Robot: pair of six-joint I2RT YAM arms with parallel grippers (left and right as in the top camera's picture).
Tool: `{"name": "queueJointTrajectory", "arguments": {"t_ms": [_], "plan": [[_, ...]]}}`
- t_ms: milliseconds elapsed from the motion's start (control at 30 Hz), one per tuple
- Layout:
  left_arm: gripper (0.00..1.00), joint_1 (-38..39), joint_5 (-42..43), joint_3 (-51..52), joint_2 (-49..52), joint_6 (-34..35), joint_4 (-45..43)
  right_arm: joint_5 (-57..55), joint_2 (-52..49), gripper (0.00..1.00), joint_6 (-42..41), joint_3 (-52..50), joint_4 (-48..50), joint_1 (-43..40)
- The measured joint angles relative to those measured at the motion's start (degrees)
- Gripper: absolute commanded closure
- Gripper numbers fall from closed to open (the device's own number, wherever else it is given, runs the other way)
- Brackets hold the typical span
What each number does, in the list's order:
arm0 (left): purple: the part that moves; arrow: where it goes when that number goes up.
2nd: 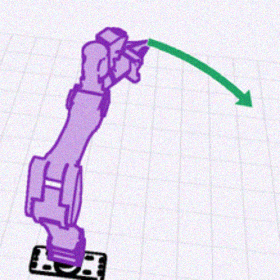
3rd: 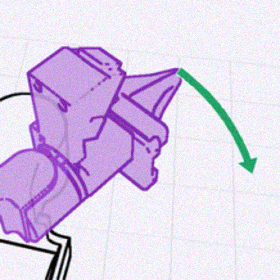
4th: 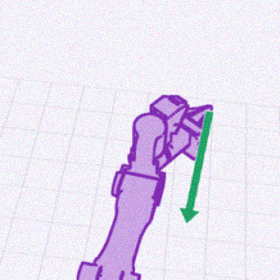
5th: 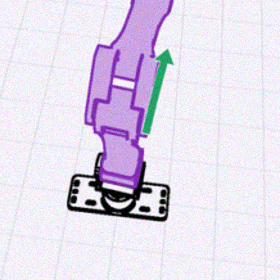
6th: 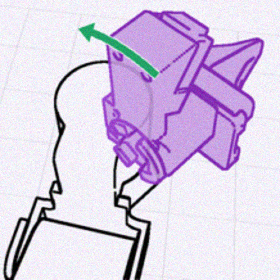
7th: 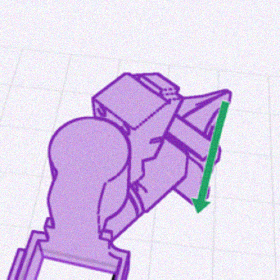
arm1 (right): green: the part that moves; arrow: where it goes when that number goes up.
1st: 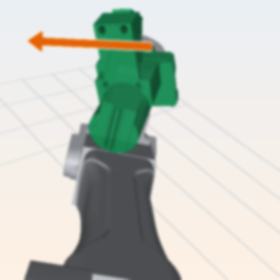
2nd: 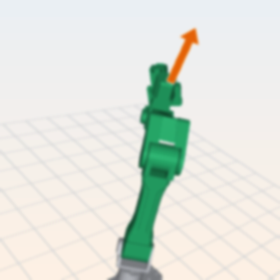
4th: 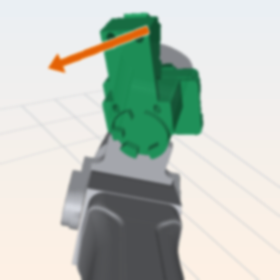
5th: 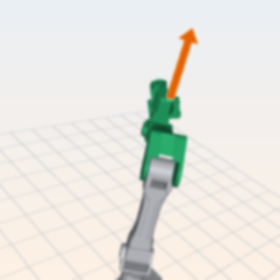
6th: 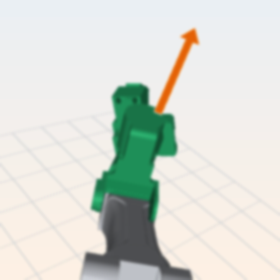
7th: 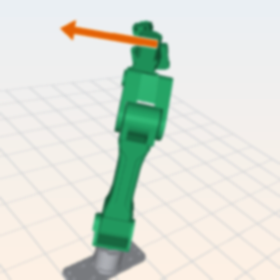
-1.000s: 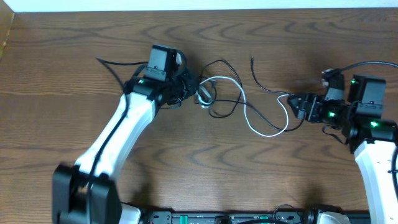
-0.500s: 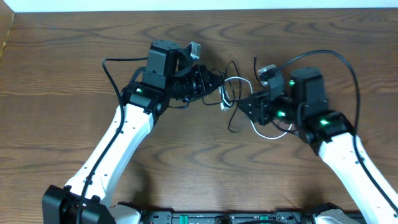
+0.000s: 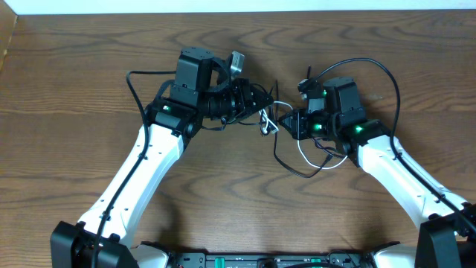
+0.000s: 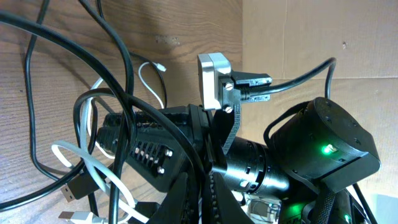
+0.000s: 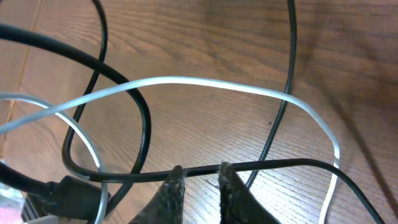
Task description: Untangle cables
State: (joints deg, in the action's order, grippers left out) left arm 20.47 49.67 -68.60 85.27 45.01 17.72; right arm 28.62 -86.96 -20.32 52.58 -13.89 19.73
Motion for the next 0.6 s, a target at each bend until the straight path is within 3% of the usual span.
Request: {"name": "queueJointTrajectory", "arguments": {"t_ms": [67,133,333,467,600], "plan": [[0.92,0.00,0.02,0.00,0.00,0.00,0.00,0.13,-0.02,0.55,-0.28,0.00,0.17,0.00],[0.93,0.00,0.00,0.00,0.00,-0.07,0.00,1.22,-0.04,0.46,-0.57,0.00,1.05,0.00],[0.93,0.00,-0.44,0.00,0.00,-0.68,0.15,8.52,-0.04,0.45,-0.72,0.00,7.52,0.02],[0.93,0.00,-0.46,0.00,0.00,-0.85,-0.50,10.97,-0.04,0.59,-2.56,0.00,9.64,0.02],[0.93,0.00,1.29,0.00,0.00,0.20,-7.04,10.88,-0.04,0.56,-3.67,0.00,8.46,0.22]]}}
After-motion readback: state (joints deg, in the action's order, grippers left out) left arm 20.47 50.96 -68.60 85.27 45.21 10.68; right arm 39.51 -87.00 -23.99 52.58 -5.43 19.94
